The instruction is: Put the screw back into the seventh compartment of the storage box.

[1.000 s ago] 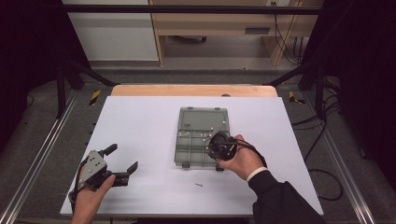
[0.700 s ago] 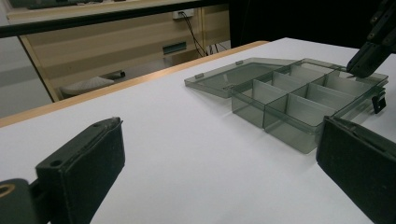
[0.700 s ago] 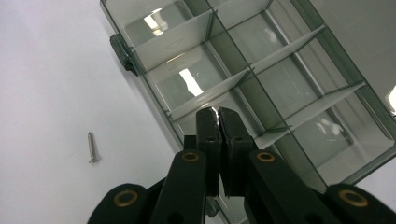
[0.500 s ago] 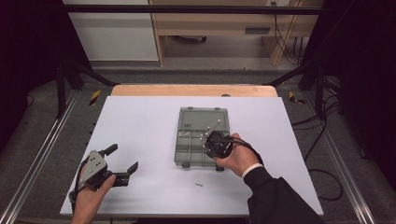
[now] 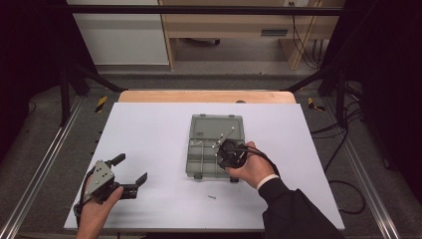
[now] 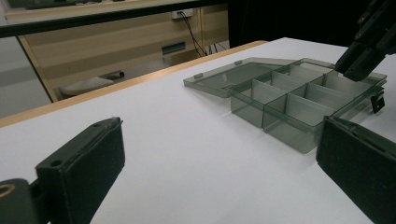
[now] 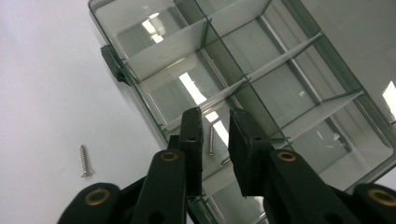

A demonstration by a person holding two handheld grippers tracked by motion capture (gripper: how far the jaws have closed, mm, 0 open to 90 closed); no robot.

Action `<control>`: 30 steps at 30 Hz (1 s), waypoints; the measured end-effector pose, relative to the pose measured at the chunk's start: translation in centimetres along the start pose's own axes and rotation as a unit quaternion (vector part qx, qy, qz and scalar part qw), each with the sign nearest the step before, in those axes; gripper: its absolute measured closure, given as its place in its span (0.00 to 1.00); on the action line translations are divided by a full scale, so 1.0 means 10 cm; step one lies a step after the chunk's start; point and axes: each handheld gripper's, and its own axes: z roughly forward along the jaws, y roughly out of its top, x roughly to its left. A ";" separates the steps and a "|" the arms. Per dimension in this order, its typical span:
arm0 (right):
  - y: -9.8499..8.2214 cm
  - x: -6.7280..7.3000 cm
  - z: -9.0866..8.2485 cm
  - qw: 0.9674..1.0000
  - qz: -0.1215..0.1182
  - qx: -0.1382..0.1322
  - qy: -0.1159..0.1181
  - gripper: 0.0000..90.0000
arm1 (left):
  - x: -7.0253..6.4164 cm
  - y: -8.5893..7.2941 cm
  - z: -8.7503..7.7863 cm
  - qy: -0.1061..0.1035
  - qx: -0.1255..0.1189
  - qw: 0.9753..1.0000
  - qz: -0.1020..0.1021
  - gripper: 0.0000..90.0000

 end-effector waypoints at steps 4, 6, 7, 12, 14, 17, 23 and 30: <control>0.00 0.06 -0.07 1.000 0.000 -0.013 -0.003 0.71 | -0.01 0.00 0.00 0.000 -0.001 1.000 0.000 0.01; 0.00 0.11 -0.10 1.000 -0.007 -0.018 -0.003 0.68 | 0.00 0.00 0.00 0.000 0.000 1.000 0.000 0.01; -0.01 0.14 -0.12 1.000 -0.011 -0.021 -0.003 0.65 | 0.00 0.00 0.00 0.000 0.000 1.000 0.000 0.01; -0.03 0.31 -0.20 0.999 -0.022 -0.031 0.001 0.50 | -0.01 0.00 0.00 -0.001 0.000 1.000 0.000 0.01; -0.04 0.37 -0.23 0.999 -0.026 -0.032 0.004 0.44 | -0.01 0.00 0.00 -0.001 0.000 1.000 0.001 0.01; -0.06 0.45 -0.27 0.999 -0.032 -0.033 0.002 0.37 | -0.01 0.00 0.00 -0.001 0.000 1.000 0.000 0.01; -0.11 0.57 -0.29 0.999 -0.037 -0.029 0.007 0.28 | -0.01 0.00 0.01 -0.003 0.001 1.000 0.001 0.01; -0.16 0.65 -0.25 0.999 -0.038 -0.019 0.012 0.20 | -0.01 0.00 0.01 -0.005 0.003 1.000 0.001 0.01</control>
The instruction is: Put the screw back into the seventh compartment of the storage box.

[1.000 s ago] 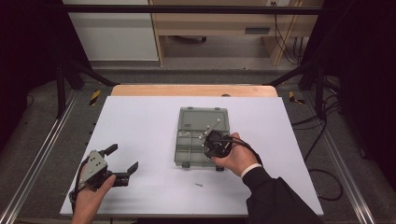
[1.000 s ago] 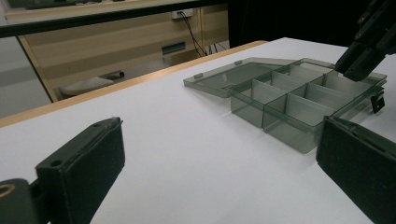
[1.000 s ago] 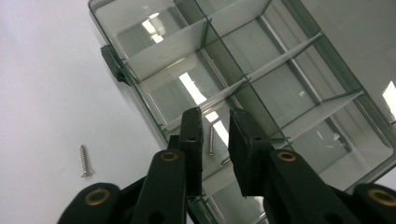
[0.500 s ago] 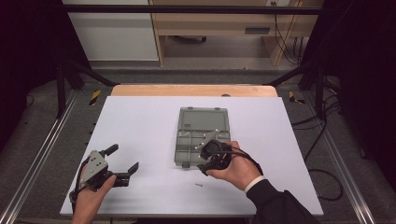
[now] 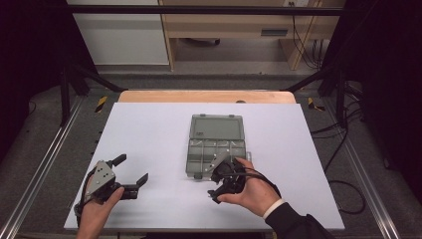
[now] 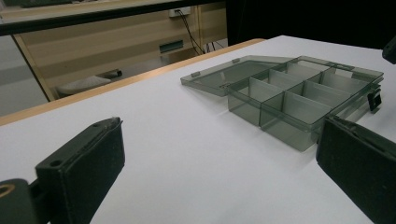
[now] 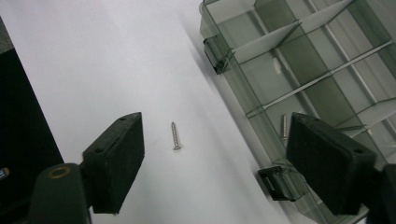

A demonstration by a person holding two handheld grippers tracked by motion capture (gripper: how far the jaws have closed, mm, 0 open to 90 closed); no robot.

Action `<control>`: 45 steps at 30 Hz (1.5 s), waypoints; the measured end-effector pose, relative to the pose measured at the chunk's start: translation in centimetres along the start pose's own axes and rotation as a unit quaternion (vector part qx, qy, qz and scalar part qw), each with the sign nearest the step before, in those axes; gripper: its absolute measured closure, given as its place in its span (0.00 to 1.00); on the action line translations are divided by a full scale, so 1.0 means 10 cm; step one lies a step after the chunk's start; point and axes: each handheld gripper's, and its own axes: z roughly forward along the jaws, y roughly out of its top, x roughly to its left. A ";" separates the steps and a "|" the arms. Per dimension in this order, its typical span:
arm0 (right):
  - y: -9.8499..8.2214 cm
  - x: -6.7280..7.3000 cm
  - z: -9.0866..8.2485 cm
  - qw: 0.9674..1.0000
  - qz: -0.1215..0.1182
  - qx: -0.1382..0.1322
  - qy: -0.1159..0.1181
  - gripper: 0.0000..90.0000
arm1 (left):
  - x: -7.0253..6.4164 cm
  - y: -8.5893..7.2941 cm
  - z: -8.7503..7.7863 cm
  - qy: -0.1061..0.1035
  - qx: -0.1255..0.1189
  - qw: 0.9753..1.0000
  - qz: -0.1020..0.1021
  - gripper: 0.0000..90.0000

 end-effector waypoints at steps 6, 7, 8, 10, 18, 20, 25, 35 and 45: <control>-0.05 0.06 0.09 1.000 0.003 0.017 0.011 0.14 | 0.00 0.00 0.00 -0.001 0.000 1.000 0.000 0.01; -0.05 0.07 0.10 1.000 0.001 0.020 0.013 0.13 | 0.00 0.00 0.00 -0.001 0.000 1.000 0.000 0.01; -0.06 0.08 0.12 1.000 0.001 0.022 0.016 0.13 | 0.00 0.00 0.00 -0.001 0.000 1.000 0.000 0.01; -0.07 0.10 0.15 0.999 -0.003 0.027 0.023 0.12 | 0.00 0.00 0.00 -0.001 0.000 1.000 0.000 0.01; -0.11 0.17 0.30 0.998 -0.013 0.043 0.036 0.18 | 0.00 0.00 0.00 -0.002 0.000 1.000 -0.001 0.01; -0.13 0.19 0.34 0.998 -0.011 0.044 0.038 0.20 | 0.00 0.00 0.00 -0.002 0.000 1.000 -0.001 0.01; -0.15 0.19 0.39 0.998 -0.008 0.048 0.040 0.24 | 0.00 0.00 0.00 -0.002 0.000 1.000 0.000 0.01; -0.16 0.15 0.44 0.998 -0.005 0.052 0.039 0.35 | 0.00 0.00 0.00 -0.002 0.000 1.000 -0.001 0.01; -0.16 0.10 0.46 0.998 0.005 0.050 0.041 0.47 | 0.00 0.00 0.00 -0.003 0.000 1.000 0.000 0.01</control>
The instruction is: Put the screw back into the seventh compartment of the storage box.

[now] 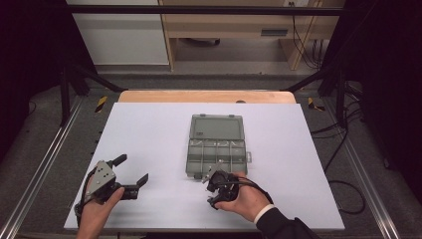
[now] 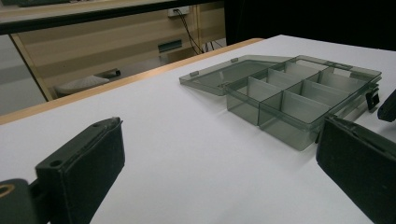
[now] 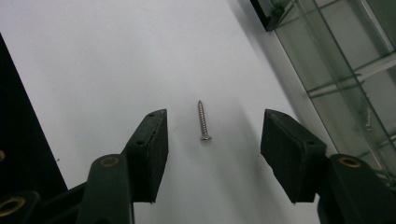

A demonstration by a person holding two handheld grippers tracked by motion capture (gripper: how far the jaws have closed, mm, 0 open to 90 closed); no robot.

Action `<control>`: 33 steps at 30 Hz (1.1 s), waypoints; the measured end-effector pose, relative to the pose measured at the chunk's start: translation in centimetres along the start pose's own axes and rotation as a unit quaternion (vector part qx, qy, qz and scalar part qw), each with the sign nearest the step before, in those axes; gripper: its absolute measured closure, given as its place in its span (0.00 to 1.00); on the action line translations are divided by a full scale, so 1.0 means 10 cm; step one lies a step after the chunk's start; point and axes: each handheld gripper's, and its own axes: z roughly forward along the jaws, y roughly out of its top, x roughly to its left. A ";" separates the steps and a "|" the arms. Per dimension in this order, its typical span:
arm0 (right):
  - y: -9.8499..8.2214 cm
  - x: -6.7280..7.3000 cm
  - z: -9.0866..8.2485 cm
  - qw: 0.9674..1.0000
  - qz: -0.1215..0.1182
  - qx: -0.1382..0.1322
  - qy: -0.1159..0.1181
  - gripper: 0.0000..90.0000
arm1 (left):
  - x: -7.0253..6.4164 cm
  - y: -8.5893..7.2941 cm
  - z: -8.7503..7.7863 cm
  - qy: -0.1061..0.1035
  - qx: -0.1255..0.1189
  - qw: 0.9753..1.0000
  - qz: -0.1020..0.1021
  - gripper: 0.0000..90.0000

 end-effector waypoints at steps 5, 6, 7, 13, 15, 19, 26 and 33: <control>0.01 -0.01 0.01 1.000 -0.003 -0.002 0.001 0.54 | 0.00 0.00 0.00 0.000 0.000 1.000 0.001 0.01; 0.02 -0.01 0.01 1.000 0.002 -0.002 0.002 0.56 | 0.00 0.00 0.00 0.000 0.000 1.000 0.001 0.01; 0.02 -0.01 0.01 1.000 -0.003 -0.003 0.002 0.58 | 0.00 0.00 0.00 0.000 0.000 1.000 0.001 0.01; 0.05 -0.01 0.03 1.000 -0.004 -0.005 -0.001 0.69 | 0.00 0.00 0.00 -0.001 0.000 1.000 0.001 0.01; 0.06 -0.01 0.03 1.000 -0.006 -0.005 0.003 0.72 | 0.00 0.00 0.00 -0.001 0.000 1.000 0.001 0.01; 0.08 0.02 0.06 1.000 -0.006 -0.003 0.007 0.77 | 0.00 0.00 0.00 -0.002 0.000 1.000 0.002 0.01; 0.08 0.03 0.09 1.000 -0.010 0.001 0.009 0.83 | -0.01 0.00 0.00 -0.003 0.001 1.000 0.002 0.01; 0.09 0.03 0.11 1.000 -0.015 0.006 0.008 0.87 | -0.01 0.00 0.01 -0.004 0.002 1.000 0.002 0.01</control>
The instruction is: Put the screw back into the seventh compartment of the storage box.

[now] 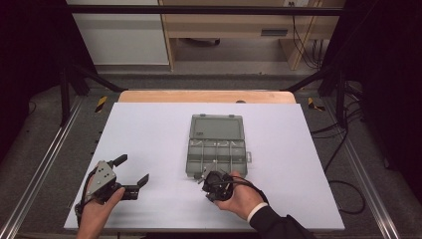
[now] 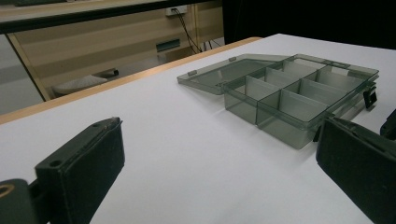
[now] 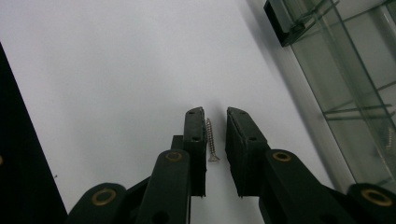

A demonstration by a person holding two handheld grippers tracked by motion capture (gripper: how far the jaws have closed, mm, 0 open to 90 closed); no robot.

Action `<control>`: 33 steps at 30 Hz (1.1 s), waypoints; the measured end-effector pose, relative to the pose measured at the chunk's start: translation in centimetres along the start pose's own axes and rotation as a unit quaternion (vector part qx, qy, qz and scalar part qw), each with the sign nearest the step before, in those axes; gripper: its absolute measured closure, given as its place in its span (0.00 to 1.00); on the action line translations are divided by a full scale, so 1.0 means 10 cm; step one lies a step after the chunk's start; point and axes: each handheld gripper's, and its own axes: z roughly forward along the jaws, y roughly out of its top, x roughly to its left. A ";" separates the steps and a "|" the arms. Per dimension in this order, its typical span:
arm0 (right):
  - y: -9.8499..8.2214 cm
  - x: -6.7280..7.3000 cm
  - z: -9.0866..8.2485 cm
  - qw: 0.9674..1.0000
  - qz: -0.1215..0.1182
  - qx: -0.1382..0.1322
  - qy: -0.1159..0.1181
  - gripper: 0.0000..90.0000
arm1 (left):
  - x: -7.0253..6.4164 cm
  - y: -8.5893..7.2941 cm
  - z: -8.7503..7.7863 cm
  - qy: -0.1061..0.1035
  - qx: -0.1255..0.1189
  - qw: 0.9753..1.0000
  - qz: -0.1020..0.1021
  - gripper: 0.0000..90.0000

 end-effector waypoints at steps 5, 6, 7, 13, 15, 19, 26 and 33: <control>0.00 0.01 0.01 1.000 0.002 -0.001 0.002 0.89 | 0.00 0.00 0.00 0.000 -0.001 1.000 0.000 0.01; 0.00 0.00 0.02 1.000 -0.001 0.000 0.000 0.89 | 0.00 0.00 0.00 -0.001 -0.001 1.000 -0.002 0.01; 0.00 0.00 0.02 1.000 -0.003 -0.002 0.000 0.90 | 0.00 0.00 0.00 -0.001 -0.002 1.000 -0.002 0.01; 0.00 -0.01 0.03 1.000 -0.002 0.000 0.003 0.92 | 0.01 0.00 0.00 -0.001 -0.003 1.000 -0.004 0.01; 0.00 -0.01 0.04 1.000 -0.004 0.000 0.003 0.93 | 0.01 0.00 0.00 -0.001 -0.003 1.000 -0.003 0.01; 0.00 -0.02 0.04 1.000 0.001 0.001 0.005 0.95 | 0.01 0.00 -0.01 -0.004 -0.005 1.000 -0.006 0.01; -0.02 -0.03 0.05 1.000 0.000 0.003 0.006 0.95 | 0.02 0.00 -0.01 -0.003 -0.008 1.000 -0.011 0.01; -0.02 -0.03 0.04 1.000 0.002 0.004 0.008 0.97 | 0.01 0.00 -0.01 -0.004 -0.006 1.000 -0.008 0.01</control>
